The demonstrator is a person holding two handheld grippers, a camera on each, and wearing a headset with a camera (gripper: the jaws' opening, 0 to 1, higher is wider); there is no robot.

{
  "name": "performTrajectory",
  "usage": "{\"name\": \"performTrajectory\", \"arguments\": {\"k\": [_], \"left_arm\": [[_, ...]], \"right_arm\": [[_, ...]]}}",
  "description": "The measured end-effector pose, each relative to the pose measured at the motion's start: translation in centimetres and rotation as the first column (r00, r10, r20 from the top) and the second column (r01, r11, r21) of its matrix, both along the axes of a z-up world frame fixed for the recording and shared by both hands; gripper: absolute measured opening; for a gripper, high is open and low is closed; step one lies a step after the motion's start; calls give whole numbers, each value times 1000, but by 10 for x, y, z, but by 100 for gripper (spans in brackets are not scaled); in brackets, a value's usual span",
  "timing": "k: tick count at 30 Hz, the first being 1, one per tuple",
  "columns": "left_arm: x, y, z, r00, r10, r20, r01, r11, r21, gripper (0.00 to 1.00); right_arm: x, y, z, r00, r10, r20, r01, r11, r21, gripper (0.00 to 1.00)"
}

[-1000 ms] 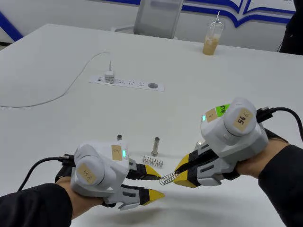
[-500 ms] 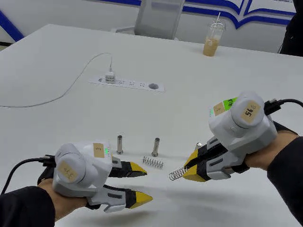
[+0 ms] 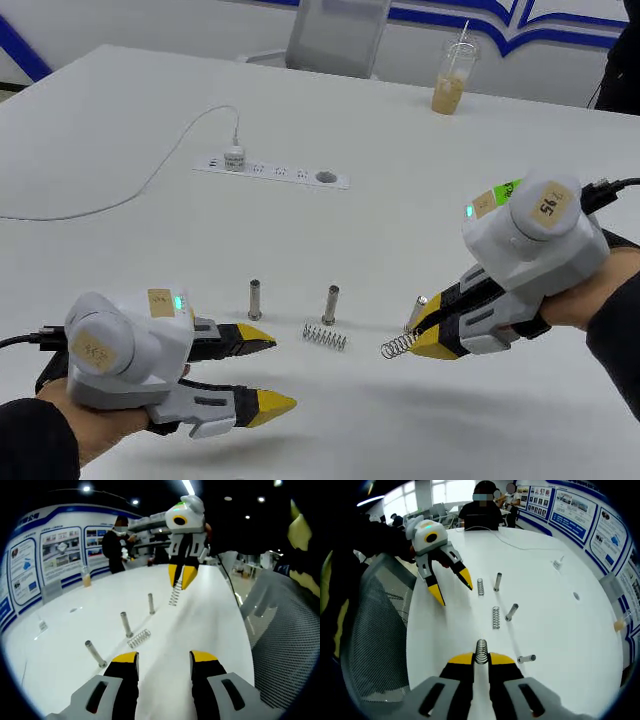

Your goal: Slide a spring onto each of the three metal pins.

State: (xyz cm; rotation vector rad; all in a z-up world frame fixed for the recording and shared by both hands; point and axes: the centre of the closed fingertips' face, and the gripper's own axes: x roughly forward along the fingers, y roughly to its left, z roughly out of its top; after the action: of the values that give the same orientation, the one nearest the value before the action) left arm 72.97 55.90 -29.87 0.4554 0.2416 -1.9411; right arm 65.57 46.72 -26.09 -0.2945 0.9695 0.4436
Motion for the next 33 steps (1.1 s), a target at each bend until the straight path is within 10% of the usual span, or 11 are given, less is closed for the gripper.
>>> {"name": "performTrajectory", "arguments": {"k": [17,33], "left_arm": [[29,15,2,991,128,-28,-128,992,-12,50],[33,20,2,986,165,-38,-166,986,-10,53]], "right_arm": [[-1,-27,14,999,-22,-31,20,998,-54,12],[10,-63,18,993,-17,-119,-4,985,-173,12]]}}
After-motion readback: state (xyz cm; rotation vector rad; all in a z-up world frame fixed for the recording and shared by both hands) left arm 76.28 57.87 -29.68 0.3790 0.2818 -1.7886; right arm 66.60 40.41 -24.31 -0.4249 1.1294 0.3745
